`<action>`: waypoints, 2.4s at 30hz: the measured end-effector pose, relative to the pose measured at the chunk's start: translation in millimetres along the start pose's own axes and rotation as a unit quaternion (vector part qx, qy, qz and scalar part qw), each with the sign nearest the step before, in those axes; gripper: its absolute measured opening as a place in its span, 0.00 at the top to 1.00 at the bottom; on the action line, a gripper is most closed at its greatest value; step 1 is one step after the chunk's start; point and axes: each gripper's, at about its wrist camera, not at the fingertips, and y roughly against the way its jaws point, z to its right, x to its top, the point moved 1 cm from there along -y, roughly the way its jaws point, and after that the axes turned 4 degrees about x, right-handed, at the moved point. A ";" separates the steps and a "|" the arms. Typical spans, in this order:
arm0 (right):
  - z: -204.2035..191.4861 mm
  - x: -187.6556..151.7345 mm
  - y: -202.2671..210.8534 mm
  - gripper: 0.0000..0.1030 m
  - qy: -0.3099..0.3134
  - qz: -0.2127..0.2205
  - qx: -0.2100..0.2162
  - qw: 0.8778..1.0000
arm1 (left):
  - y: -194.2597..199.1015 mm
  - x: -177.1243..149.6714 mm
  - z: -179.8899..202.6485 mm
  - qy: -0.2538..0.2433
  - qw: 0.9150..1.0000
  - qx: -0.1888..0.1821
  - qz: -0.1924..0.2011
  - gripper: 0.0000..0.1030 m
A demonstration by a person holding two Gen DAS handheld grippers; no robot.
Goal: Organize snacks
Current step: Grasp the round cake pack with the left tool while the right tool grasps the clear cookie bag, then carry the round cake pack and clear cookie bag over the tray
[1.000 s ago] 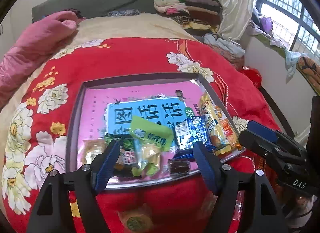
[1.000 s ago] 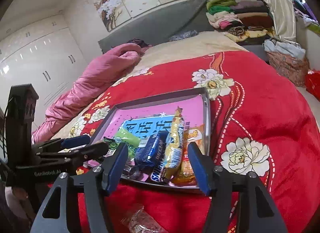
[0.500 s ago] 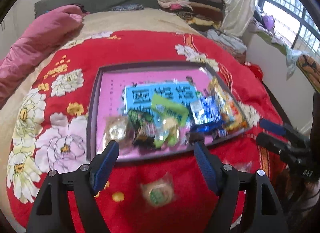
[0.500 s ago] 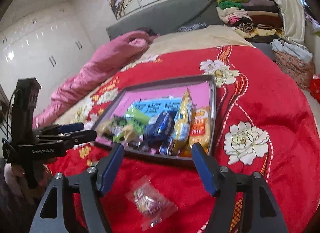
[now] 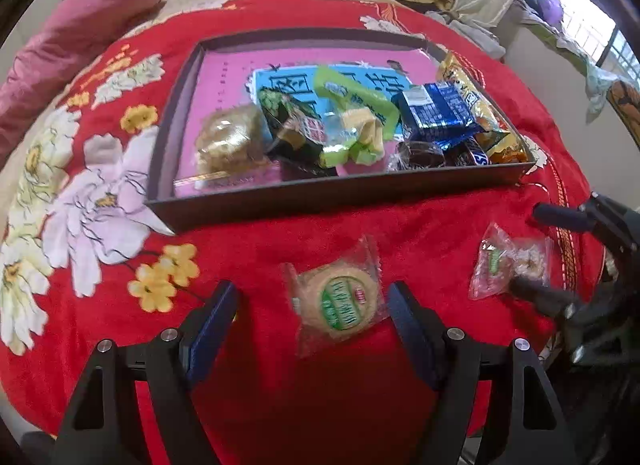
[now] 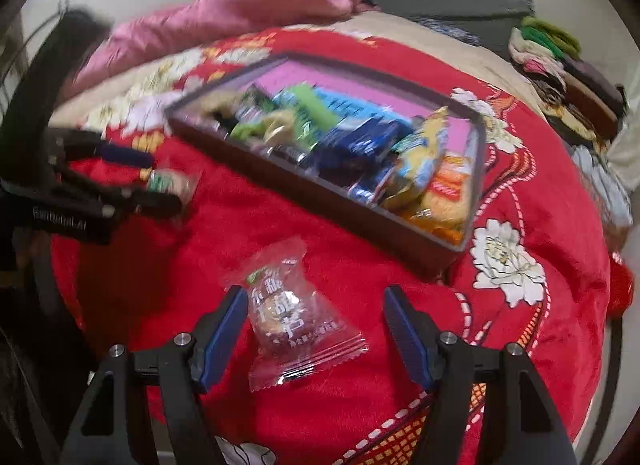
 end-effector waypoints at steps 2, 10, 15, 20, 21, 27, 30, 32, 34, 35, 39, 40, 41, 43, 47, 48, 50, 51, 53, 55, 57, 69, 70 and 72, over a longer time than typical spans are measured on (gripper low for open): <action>-8.0 -3.5 -6.4 0.33 0.025 -0.010 -0.013 1.000 | -4.0 -2.0 3.2 -0.003 1.000 0.005 -0.003 0.24; -13.9 -4.7 -14.9 0.60 0.024 -0.015 0.011 1.000 | -8.6 -5.2 -0.9 0.025 1.000 -0.014 -0.003 0.43; 1.8 1.9 6.5 0.61 -0.053 0.035 0.102 0.993 | -6.6 -3.5 -3.2 0.030 0.999 -0.031 0.001 0.57; 21.4 7.1 27.9 0.61 -0.110 0.094 0.144 0.979 | 13.4 1.4 -7.3 0.037 0.998 -0.041 0.020 0.59; 25.4 8.6 33.0 0.61 -0.119 0.109 0.148 0.976 | 20.0 3.5 -8.6 0.039 0.998 -0.043 0.029 0.59; 39.7 21.5 56.0 0.61 -0.146 0.179 0.131 0.964 | 49.1 24.1 -14.7 0.055 0.995 -0.049 0.069 0.59; 45.8 26.2 59.9 0.61 -0.154 0.196 0.114 0.962 | 53.1 37.1 -13.7 0.055 0.994 -0.045 0.080 0.59; 49.7 27.6 60.7 0.61 -0.161 0.204 0.107 0.960 | 54.1 44.6 -13.3 0.058 0.994 -0.045 0.086 0.59; 54.6 30.7 59.5 0.61 -0.166 0.209 0.100 0.959 | 54.8 49.0 -12.6 0.055 0.994 -0.041 0.089 0.59; 55.7 32.6 58.7 0.61 -0.167 0.210 0.097 0.959 | 53.8 52.5 -12.0 0.055 0.994 -0.039 0.090 0.59; 56.9 38.2 53.3 0.61 -0.165 0.213 0.093 0.959 | 48.1 64.2 -9.7 0.057 0.993 -0.037 0.092 0.59; 57.1 40.1 51.0 0.61 -0.165 0.213 0.090 0.959 | 45.7 67.0 -9.0 0.056 0.994 -0.036 0.091 0.59; 56.9 42.6 47.0 0.61 -0.163 0.211 0.085 0.960 | 42.9 69.8 -8.0 0.055 0.994 -0.034 0.091 0.59; 56.3 45.2 40.6 0.61 -0.162 0.206 0.082 0.961 | 37.7 73.9 -5.8 0.052 0.994 -0.029 0.091 0.59; 53.0 52.2 27.8 0.61 -0.152 0.196 0.079 0.965 | 24.6 79.7 -1.8 0.048 0.995 -0.021 0.085 0.59; 52.5 54.4 24.9 0.61 -0.149 0.195 0.080 0.966 | 22.0 80.2 -0.8 0.046 0.995 -0.019 0.083 0.59; 52.4 59.1 18.3 0.61 -0.147 0.193 0.079 0.967 | 17.3 81.3 1.0 0.043 0.996 -0.016 0.081 0.59; 52.3 61.0 15.5 0.61 -0.146 0.192 0.079 0.967 | 15.3 81.8 1.9 0.041 0.996 -0.015 0.080 0.59; 50.9 64.8 9.5 0.61 -0.139 0.189 0.075 0.969 | 11.4 82.6 3.8 0.036 0.996 -0.012 0.076 0.59; 48.9 67.4 5.4 0.61 -0.132 0.187 0.071 0.971 | 9.3 82.7 5.1 0.034 0.997 -0.012 0.075 0.59; 46.0 69.6 3.2 0.61 -0.126 0.185 0.070 0.972 | 7.2 83.4 5.6 0.032 0.997 -0.009 0.074 0.59; 36.8 77.8 -12.0 0.61 -0.100 0.169 0.067 0.978 | 0.7 82.0 -1.1 0.039 0.997 -0.009 0.068 0.59; 36.7 78.0 -13.5 0.61 -0.100 0.167 0.065 0.979 | 0.7 81.9 -1.2 0.038 0.997 -0.010 0.069 0.59; 36.2 78.0 -17.3 0.60 -0.099 0.161 0.063 0.980 | 0.4 81.7 -1.4 0.039 0.997 -0.010 0.069 0.59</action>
